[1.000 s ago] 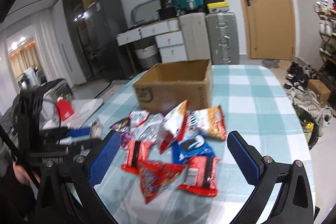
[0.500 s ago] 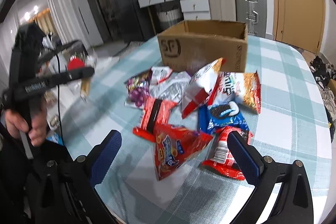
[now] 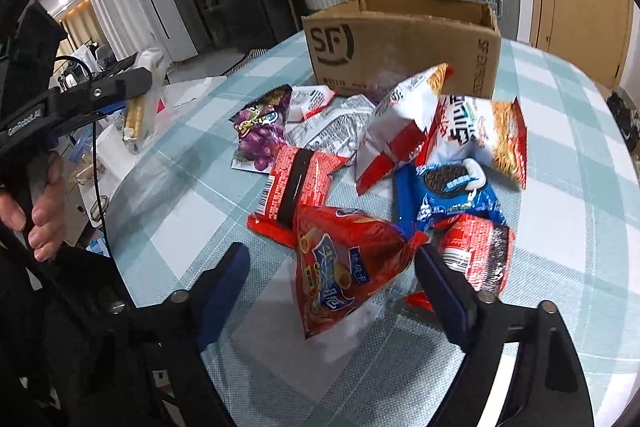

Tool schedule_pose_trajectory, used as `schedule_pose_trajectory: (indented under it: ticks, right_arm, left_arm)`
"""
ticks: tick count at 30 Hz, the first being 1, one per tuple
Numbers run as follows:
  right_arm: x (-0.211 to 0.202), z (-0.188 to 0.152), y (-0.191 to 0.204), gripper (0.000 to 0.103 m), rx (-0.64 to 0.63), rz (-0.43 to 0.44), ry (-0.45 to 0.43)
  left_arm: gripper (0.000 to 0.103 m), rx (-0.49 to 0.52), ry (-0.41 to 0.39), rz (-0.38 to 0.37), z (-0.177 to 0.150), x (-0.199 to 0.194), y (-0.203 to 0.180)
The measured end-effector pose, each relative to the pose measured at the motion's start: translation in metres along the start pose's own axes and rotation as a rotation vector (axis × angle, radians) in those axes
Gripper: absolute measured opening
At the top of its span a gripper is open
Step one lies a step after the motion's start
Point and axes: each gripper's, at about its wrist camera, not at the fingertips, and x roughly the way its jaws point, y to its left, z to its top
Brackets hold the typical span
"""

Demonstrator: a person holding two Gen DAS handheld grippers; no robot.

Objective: Organize snacks
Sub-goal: 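Lift the cracker pack with the left gripper while the right gripper grasps the red chip bag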

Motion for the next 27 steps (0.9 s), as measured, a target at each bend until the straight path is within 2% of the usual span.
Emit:
schedule_pose_trajectory:
  ticks: [5, 12, 27]
  right_arm:
    - [0.004, 0.002, -0.003, 0.080, 0.020, -0.005, 0.015]
    - [0.010, 0.003, -0.011, 0.061, 0.054, -0.015, 0.039]
    - [0.012, -0.001, -0.006, 0.049, 0.047, 0.012, 0.057]
  left_arm:
    - [0.055, -0.005, -0.006, 0.008, 0.000, 0.000, -0.001]
    - [0.055, -0.005, -0.007, 0.008, 0.000, -0.001, -0.002]
    - [0.055, 0.006, -0.007, 0.010, -0.001, 0.000, -0.004]
